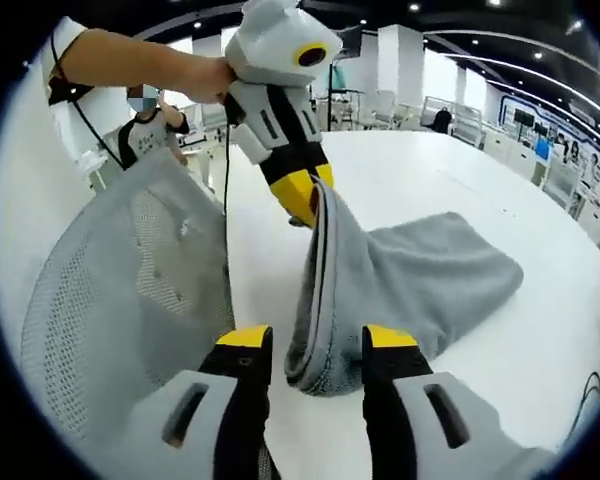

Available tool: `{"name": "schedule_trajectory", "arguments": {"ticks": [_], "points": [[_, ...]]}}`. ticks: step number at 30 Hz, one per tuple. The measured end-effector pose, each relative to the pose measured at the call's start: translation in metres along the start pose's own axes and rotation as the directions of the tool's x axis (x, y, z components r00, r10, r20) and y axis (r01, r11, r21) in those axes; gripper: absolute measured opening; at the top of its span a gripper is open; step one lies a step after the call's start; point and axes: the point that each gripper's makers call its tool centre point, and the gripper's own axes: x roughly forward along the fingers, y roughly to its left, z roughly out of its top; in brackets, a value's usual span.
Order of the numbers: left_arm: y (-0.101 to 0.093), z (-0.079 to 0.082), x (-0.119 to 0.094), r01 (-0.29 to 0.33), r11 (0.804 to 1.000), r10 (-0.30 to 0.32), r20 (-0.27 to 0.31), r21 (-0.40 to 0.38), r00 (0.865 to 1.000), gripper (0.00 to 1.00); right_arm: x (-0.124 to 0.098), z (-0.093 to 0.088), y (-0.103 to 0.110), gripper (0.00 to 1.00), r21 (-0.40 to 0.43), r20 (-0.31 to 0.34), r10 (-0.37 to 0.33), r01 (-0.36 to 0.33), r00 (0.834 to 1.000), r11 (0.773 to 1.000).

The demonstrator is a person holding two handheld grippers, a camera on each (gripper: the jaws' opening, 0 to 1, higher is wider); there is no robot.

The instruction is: Fold the towel on the table until its edges align and the towel forms a compact rectangular stack.

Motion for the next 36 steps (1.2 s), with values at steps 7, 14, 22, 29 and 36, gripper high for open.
{"name": "schedule_trajectory", "arguments": {"ticks": [7, 14, 22, 29, 36], "points": [[-0.002, -0.002, -0.003, 0.006, 1.0, -0.006, -0.008, 0.023, 1.0, 0.05, -0.004, -0.004, -0.012, 0.14, 0.036, -0.005, -0.013, 0.013, 1.0, 0.999], [-0.005, -0.007, -0.006, 0.015, 0.996, -0.012, -0.035, 0.083, 0.999, 0.05, -0.011, 0.002, -0.01, 0.07, 0.129, 0.007, 0.034, -0.035, 0.999, 0.991], [-0.016, -0.01, -0.014, 0.068, 0.99, -0.062, -0.057, 0.12, 0.996, 0.05, -0.023, 0.009, 0.003, 0.06, 0.161, 0.02, 0.101, -0.103, 0.995, 0.982], [-0.031, -0.003, -0.027, 0.161, 0.98, -0.15, -0.091, 0.119, 0.984, 0.05, -0.045, 0.026, 0.013, 0.06, 0.193, 0.038, 0.144, -0.149, 0.989, 0.97], [-0.011, 0.024, -0.028, 0.117, 0.981, -0.11, -0.052, 0.158, 0.993, 0.05, -0.055, 0.047, -0.019, 0.07, 0.154, 0.069, 0.024, -0.034, 0.997, 0.987]]}}
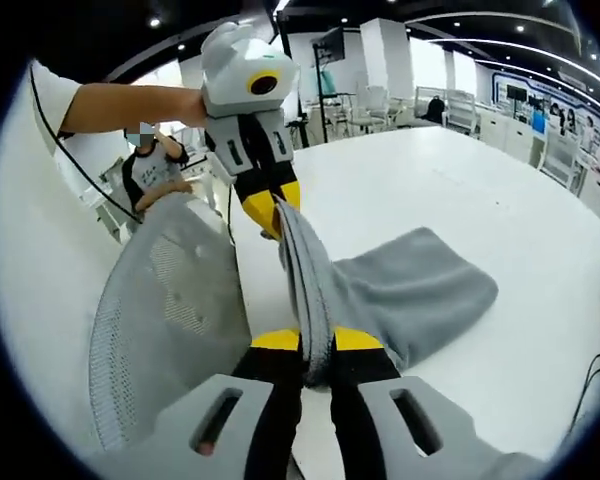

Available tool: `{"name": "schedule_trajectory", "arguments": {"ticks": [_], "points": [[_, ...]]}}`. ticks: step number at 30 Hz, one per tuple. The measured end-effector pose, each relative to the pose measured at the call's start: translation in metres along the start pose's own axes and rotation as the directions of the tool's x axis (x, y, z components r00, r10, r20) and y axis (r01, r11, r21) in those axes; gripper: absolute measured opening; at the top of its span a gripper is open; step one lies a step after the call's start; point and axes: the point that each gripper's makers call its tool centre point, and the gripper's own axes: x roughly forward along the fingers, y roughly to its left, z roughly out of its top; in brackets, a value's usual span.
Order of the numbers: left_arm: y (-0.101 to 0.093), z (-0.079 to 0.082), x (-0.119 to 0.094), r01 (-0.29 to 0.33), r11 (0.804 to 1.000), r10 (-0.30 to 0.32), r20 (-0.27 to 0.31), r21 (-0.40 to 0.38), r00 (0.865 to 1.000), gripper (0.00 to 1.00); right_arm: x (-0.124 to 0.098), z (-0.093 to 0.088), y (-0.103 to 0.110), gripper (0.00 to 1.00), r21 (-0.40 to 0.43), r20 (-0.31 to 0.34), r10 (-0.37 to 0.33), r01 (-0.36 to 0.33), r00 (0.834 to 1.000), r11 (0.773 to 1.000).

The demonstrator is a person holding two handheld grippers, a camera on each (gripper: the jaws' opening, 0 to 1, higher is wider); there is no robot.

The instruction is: Fold the towel on the table until its edges align and the towel forms a compact rectangular stack.

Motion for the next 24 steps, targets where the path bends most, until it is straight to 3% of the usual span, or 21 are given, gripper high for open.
{"name": "schedule_trajectory", "arguments": {"ticks": [10, 13, 17, 24], "points": [[0.031, 0.019, -0.005, -0.084, 0.996, 0.082, 0.04, 0.039, 0.996, 0.06, -0.001, 0.022, -0.031, 0.06, -0.023, 0.025, -0.101, 0.102, 0.995, 0.995], [0.044, 0.025, -0.005, -0.13, 0.99, 0.127, 0.065, 0.056, 0.99, 0.06, -0.002, 0.03, -0.038, 0.06, -0.046, 0.033, -0.148, 0.149, 0.988, 0.988], [0.06, 0.033, -0.003, -0.188, 0.98, 0.183, 0.081, 0.062, 0.98, 0.06, -0.001, 0.034, -0.065, 0.07, -0.065, 0.034, -0.217, 0.219, 0.976, 0.974], [0.083, 0.042, 0.0, -0.249, 0.968, 0.244, 0.103, 0.037, 0.964, 0.06, 0.005, 0.039, -0.09, 0.07, -0.069, 0.027, -0.269, 0.271, 0.963, 0.96]]}}
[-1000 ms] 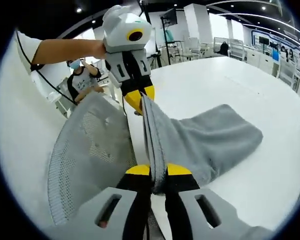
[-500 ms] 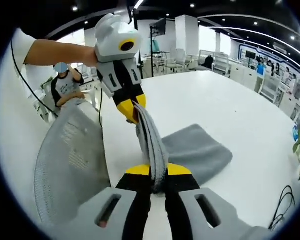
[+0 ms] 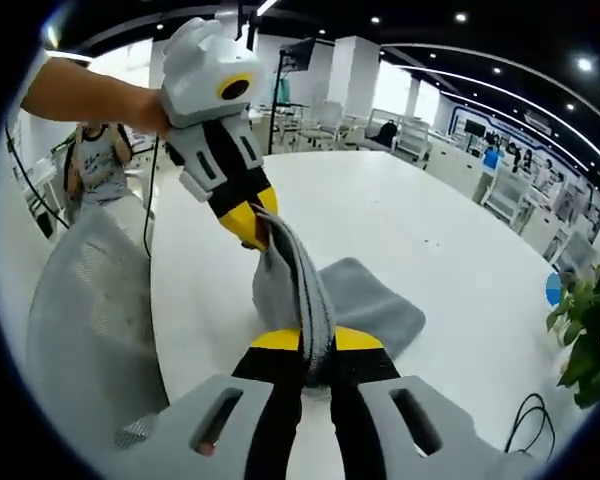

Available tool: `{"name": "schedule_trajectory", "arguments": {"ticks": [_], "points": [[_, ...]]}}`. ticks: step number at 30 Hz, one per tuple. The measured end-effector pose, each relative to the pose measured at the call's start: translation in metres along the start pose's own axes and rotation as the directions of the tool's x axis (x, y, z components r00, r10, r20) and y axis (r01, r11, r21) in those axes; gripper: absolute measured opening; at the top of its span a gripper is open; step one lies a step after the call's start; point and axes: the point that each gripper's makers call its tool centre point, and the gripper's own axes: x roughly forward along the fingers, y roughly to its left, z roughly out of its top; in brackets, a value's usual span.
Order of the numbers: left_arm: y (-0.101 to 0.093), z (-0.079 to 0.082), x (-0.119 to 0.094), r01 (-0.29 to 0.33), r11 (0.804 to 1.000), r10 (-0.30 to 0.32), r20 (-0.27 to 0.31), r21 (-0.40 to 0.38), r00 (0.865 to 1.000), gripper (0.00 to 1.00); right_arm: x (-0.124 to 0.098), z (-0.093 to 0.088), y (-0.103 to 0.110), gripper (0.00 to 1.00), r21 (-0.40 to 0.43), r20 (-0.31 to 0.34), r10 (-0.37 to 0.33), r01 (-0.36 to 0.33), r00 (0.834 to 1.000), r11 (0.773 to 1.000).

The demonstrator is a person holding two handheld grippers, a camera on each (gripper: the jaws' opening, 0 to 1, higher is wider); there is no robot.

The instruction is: Fold the towel on the table until its edges align and the towel forms a compact rectangular stack.

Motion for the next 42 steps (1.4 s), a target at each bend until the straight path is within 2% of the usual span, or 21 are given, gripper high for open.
{"name": "schedule_trajectory", "arguments": {"ticks": [4, 6, 11, 24, 30, 32, 33, 35, 36, 40, 42], "points": [[0.0, -0.002, 0.0, 0.012, 1.0, -0.012, -0.004, -0.009, 1.0, 0.06, -0.001, 0.001, 0.004, 0.06, 0.048, -0.002, 0.038, -0.037, 0.999, 0.998], [-0.004, -0.005, -0.004, 0.037, 0.999, -0.037, -0.009, -0.029, 0.999, 0.06, -0.004, 0.002, 0.015, 0.06, 0.061, 0.004, 0.083, -0.084, 0.997, 0.995], [-0.012, -0.012, -0.01, 0.074, 0.997, -0.074, -0.005, -0.017, 0.997, 0.06, -0.006, -0.002, 0.033, 0.06, 0.055, -0.002, 0.147, -0.147, 0.989, 0.988], [-0.033, -0.023, -0.022, 0.148, 0.989, -0.148, -0.017, -0.02, 0.989, 0.06, -0.009, -0.009, 0.047, 0.06, 0.094, 0.002, 0.254, -0.253, 0.967, 0.963], [-0.048, -0.033, -0.029, 0.193, 0.979, -0.195, -0.037, -0.071, 0.98, 0.05, -0.012, -0.012, 0.065, 0.05, 0.113, -0.012, 0.326, -0.323, 0.945, 0.94], [-0.058, -0.038, -0.033, 0.231, 0.968, -0.236, -0.046, -0.099, 0.971, 0.05, -0.015, -0.014, 0.073, 0.05, 0.125, -0.017, 0.358, -0.353, 0.934, 0.927], [-0.06, -0.039, -0.034, 0.24, 0.965, -0.246, -0.046, -0.102, 0.968, 0.05, -0.017, -0.014, 0.077, 0.05, 0.132, -0.017, 0.375, -0.37, 0.927, 0.92], [-0.069, -0.042, -0.038, 0.285, 0.95, -0.294, -0.055, -0.129, 0.954, 0.05, -0.023, -0.015, 0.09, 0.05, 0.174, -0.013, 0.433, -0.425, 0.901, 0.888], [-0.07, -0.043, -0.039, 0.294, 0.945, -0.305, -0.057, -0.141, 0.951, 0.05, -0.024, -0.015, 0.092, 0.05, 0.187, -0.012, 0.446, -0.436, 0.895, 0.88], [-0.064, -0.04, -0.037, 0.279, 0.948, -0.29, -0.051, -0.154, 0.956, 0.06, -0.02, -0.015, 0.086, 0.06, 0.181, -0.012, 0.419, -0.411, 0.908, 0.894], [-0.059, -0.038, -0.034, 0.259, 0.955, -0.268, -0.051, -0.143, 0.962, 0.06, -0.016, -0.012, 0.074, 0.06, 0.151, -0.008, 0.365, -0.359, 0.931, 0.921]]}}
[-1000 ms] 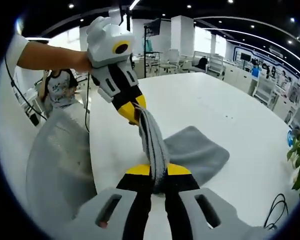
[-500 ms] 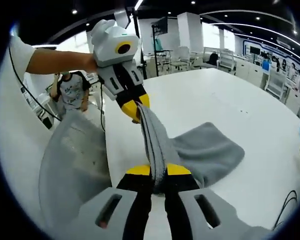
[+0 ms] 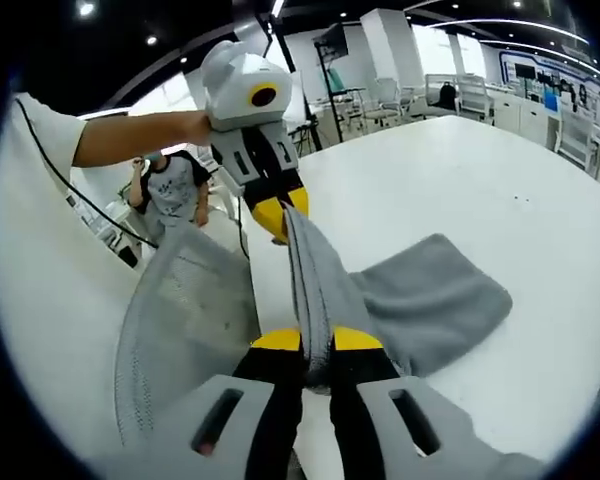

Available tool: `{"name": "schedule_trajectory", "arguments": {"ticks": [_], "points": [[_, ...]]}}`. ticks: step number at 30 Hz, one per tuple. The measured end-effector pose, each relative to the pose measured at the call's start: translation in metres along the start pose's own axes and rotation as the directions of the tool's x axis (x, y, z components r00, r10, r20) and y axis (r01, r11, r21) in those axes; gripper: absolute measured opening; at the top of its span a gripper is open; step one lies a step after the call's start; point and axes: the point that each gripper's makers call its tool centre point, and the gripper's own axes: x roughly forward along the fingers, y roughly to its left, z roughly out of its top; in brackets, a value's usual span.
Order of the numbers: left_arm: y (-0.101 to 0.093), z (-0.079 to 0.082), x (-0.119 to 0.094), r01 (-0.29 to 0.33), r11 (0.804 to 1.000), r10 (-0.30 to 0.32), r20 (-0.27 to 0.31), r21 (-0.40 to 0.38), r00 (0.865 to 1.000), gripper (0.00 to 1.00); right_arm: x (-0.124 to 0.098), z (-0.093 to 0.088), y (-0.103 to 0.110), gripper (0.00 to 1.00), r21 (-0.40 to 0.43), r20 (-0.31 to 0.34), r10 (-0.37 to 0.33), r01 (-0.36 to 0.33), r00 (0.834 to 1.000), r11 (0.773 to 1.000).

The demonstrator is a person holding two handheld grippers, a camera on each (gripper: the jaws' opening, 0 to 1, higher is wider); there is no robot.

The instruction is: Fold the towel on the table until its edges align and the towel forms a compact rectangular stack.

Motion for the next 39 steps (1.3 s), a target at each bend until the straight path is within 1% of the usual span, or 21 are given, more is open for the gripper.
{"name": "schedule_trajectory", "arguments": {"ticks": [1, 2, 3, 4, 5, 6, 7, 8, 11, 14, 19, 21, 24, 25, 30, 32, 35, 37, 39], "points": [[0.002, 0.002, 0.0, -0.011, 1.0, 0.011, 0.005, 0.002, 1.0, 0.06, -0.001, 0.002, -0.003, 0.06, -0.012, 0.004, -0.017, 0.017, 1.0, 1.0], [0.005, 0.005, 0.001, -0.019, 1.0, 0.019, 0.011, -0.001, 1.0, 0.06, -0.002, 0.005, -0.012, 0.06, -0.031, 0.008, -0.064, 0.064, 0.998, 0.997], [0.008, 0.009, 0.001, -0.032, 0.999, 0.032, 0.022, 0.006, 0.999, 0.06, -0.003, 0.006, -0.016, 0.06, -0.048, 0.008, -0.084, 0.084, 0.996, 0.995], [0.015, 0.014, 0.001, -0.065, 0.998, 0.065, 0.037, 0.019, 0.997, 0.07, -0.003, 0.007, -0.017, 0.06, -0.055, 0.008, -0.085, 0.085, 0.996, 0.995], [0.016, 0.015, 0.001, -0.067, 0.998, 0.067, 0.035, 0.017, 0.997, 0.07, -0.003, 0.008, -0.022, 0.06, -0.061, 0.012, -0.108, 0.108, 0.994, 0.992], [0.02, 0.018, 0.002, -0.083, 0.996, 0.082, 0.042, 0.017, 0.996, 0.07, -0.004, 0.01, -0.026, 0.07, -0.078, 0.013, -0.134, 0.135, 0.991, 0.988], [0.025, 0.019, 0.003, -0.098, 0.995, 0.097, 0.045, 0.021, 0.994, 0.07, -0.003, 0.011, -0.026, 0.07, -0.087, 0.012, -0.137, 0.138, 0.99, 0.987], [0.03, 0.021, 0.004, -0.118, 0.993, 0.117, 0.049, 0.029, 0.992, 0.07, -0.003, 0.013, -0.03, 0.07, -0.097, 0.017, -0.158, 0.159, 0.987, 0.983], [0.04, 0.024, 0.007, -0.147, 0.989, 0.146, 0.055, 0.021, 0.988, 0.07, 0.0, 0.014, -0.033, 0.07, -0.098, 0.011, -0.176, 0.176, 0.984, 0.979], [0.048, 0.027, 0.011, -0.172, 0.985, 0.171, 0.063, 0.015, 0.983, 0.07, 0.002, 0.013, -0.041, 0.07, -0.153, -0.003, -0.22, 0.217, 0.975, 0.964], [0.058, 0.03, 0.016, -0.207, 0.978, 0.204, 0.07, 0.029, 0.976, 0.07, 0.005, 0.014, -0.052, 0.07, -0.178, -0.006, -0.27, 0.264, 0.963, 0.948], [0.063, 0.03, 0.019, -0.218, 0.975, 0.216, 0.072, 0.031, 0.974, 0.07, 0.006, 0.011, -0.064, 0.07, -0.184, -0.008, -0.289, 0.283, 0.957, 0.941], [0.071, 0.032, 0.023, -0.244, 0.969, 0.241, 0.077, 0.038, 0.967, 0.07, 0.009, 0.012, -0.073, 0.07, -0.182, -0.01, -0.309, 0.302, 0.951, 0.936], [0.073, 0.032, 0.025, -0.253, 0.967, 0.249, 0.08, 0.041, 0.965, 0.07, 0.01, 0.011, -0.079, 0.07, -0.191, -0.014, -0.326, 0.317, 0.945, 0.929], [0.084, 0.034, 0.035, -0.275, 0.959, 0.271, 0.08, 0.059, 0.959, 0.07, 0.018, 0.004, -0.104, 0.07, -0.195, -0.028, -0.376, 0.364, 0.926, 0.911], [0.088, 0.034, 0.038, -0.284, 0.957, 0.278, 0.079, 0.064, 0.957, 0.07, 0.024, 0.0, -0.112, 0.07, -0.202, -0.035, -0.387, 0.372, 0.922, 0.906], [0.095, 0.032, 0.044, -0.296, 0.951, 0.291, 0.069, 0.092, 0.954, 0.07, 0.029, -0.003, -0.124, 0.07, -0.209, -0.043, -0.4, 0.383, 0.916, 0.9], [0.097, 0.032, 0.048, -0.297, 0.95, 0.291, 0.069, 0.102, 0.954, 0.07, 0.032, -0.006, -0.131, 0.08, -0.227, -0.057, -0.417, 0.395, 0.907, 0.89], [0.101, 0.032, 0.052, -0.303, 0.946, 0.297, 0.07, 0.114, 0.952, 0.07, 0.035, -0.009, -0.136, 0.08, -0.241, -0.063, -0.425, 0.4, 0.903, 0.884]]}}
